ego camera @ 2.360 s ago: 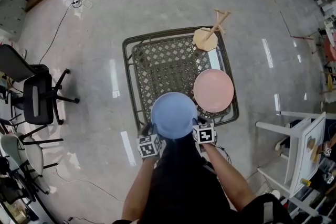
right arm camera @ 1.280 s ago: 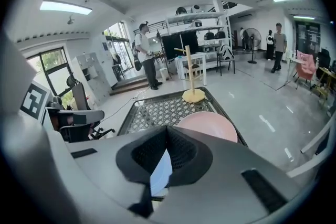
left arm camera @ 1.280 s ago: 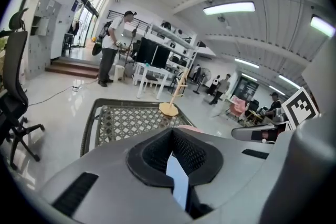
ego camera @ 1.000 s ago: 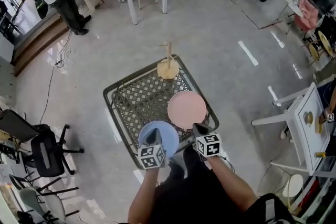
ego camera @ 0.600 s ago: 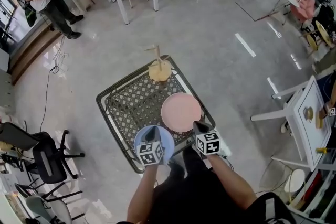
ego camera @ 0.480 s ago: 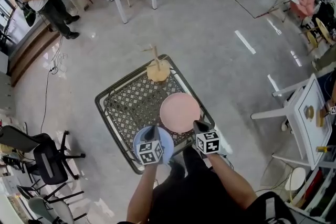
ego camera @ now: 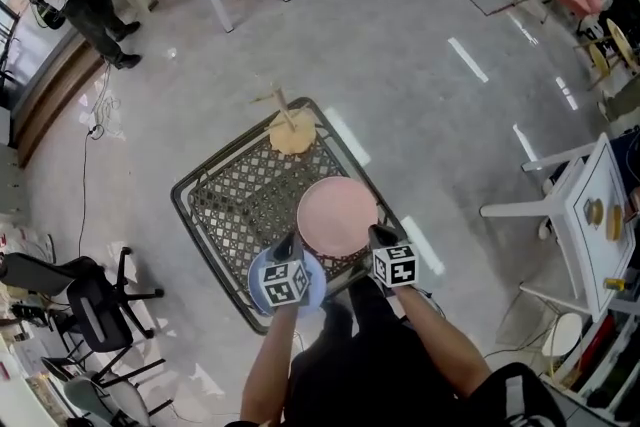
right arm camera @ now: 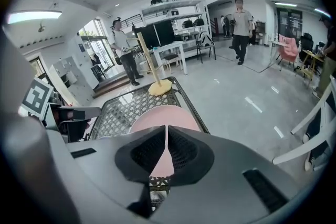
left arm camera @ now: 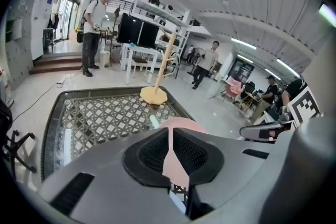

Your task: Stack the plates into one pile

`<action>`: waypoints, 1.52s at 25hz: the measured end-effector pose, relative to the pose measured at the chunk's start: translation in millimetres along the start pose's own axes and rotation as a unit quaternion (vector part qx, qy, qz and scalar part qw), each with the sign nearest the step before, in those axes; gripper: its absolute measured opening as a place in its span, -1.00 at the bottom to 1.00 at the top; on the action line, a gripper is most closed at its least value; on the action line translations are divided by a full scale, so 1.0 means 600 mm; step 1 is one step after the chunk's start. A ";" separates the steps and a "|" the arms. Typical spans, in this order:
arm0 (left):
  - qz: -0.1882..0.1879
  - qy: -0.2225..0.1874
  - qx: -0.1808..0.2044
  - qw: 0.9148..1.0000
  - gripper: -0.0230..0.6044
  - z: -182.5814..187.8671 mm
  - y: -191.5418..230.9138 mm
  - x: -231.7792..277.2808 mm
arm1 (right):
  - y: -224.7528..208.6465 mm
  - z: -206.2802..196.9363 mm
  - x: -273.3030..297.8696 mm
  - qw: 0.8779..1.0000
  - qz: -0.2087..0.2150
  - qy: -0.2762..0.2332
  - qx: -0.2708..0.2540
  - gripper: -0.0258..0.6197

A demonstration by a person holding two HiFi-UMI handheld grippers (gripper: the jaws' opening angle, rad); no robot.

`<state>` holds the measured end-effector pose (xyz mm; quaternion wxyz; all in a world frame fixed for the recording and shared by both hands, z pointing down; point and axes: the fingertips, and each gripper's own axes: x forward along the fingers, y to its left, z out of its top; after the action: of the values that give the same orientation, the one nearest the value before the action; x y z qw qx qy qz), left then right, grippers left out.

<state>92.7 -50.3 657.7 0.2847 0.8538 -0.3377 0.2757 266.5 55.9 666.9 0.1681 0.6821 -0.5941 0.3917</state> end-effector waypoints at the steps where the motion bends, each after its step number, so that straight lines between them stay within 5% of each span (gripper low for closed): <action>1: 0.000 0.003 -0.003 1.000 -0.87 0.000 0.001 0.008 | -0.005 -0.001 0.007 1.000 0.000 0.005 0.000 -0.89; 15: 0.015 0.090 -0.011 0.996 -0.55 -0.075 0.030 0.123 | -0.073 -0.044 0.101 0.997 -0.007 0.072 0.006 -0.77; 38: 0.067 0.161 -0.014 0.985 -0.53 -0.145 0.077 0.195 | -0.116 -0.127 0.191 0.986 -0.005 0.165 0.017 -0.74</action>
<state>106.9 -69.2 808.8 0.3286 0.7695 -0.3472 0.4235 305.2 47.4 815.8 0.2545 0.6138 -0.5482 0.5079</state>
